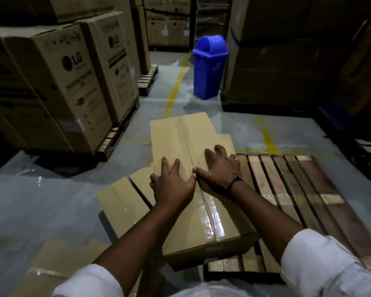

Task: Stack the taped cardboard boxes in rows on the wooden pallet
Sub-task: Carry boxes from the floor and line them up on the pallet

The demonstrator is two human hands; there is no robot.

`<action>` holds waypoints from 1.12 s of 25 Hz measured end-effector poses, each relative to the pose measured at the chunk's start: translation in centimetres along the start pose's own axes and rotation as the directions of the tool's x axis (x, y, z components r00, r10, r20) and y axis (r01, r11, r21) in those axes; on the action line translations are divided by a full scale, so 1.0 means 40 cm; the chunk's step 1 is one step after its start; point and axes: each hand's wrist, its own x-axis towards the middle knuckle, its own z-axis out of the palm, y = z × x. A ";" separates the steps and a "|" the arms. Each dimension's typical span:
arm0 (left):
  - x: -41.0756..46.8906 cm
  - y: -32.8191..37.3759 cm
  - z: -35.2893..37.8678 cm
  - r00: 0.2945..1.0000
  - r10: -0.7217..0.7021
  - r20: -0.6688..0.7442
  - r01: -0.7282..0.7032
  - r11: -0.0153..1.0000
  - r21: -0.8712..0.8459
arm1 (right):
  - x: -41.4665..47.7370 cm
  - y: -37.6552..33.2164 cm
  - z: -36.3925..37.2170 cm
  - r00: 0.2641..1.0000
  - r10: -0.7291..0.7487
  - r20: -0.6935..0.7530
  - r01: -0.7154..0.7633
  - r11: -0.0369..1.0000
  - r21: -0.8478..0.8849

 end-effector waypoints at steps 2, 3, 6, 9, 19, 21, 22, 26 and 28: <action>-0.041 0.061 0.041 0.999 0.028 0.033 -0.028 1.000 0.004 | -0.042 0.082 -0.019 0.999 0.039 -0.008 -0.039 0.999 -0.006; -0.062 0.094 0.061 0.998 0.048 0.046 -0.049 0.999 0.014 | -0.064 0.128 -0.025 0.998 0.060 -0.007 -0.060 0.998 0.000; -0.121 0.215 0.120 0.990 0.107 0.096 -0.112 0.992 0.050 | -0.127 0.282 -0.050 0.991 0.132 -0.014 -0.132 0.990 0.043; -0.196 0.353 0.186 0.969 0.199 0.148 -0.210 0.976 0.062 | -0.195 0.452 -0.093 0.978 0.208 -0.024 -0.205 0.976 0.077; -0.344 0.633 0.394 0.891 0.350 0.289 -0.372 0.928 0.021 | -0.338 0.829 -0.182 0.927 0.375 -0.029 -0.370 0.923 0.109; -0.348 0.652 0.427 0.867 0.377 0.325 -0.408 0.912 0.029 | -0.349 0.867 -0.175 0.911 0.412 -0.011 -0.408 0.905 0.123; -0.345 0.663 0.440 0.856 0.387 0.343 -0.422 0.906 0.030 | -0.350 0.882 -0.173 0.902 0.431 0.000 -0.427 0.895 0.131; -0.308 0.690 0.494 0.834 0.430 0.346 -0.472 0.880 0.045 | -0.332 0.927 -0.166 0.880 0.475 0.026 -0.473 0.868 0.150; -0.276 0.702 0.518 0.834 0.435 0.340 -0.472 0.881 0.032 | -0.307 0.944 -0.167 0.876 0.482 0.018 -0.479 0.866 0.141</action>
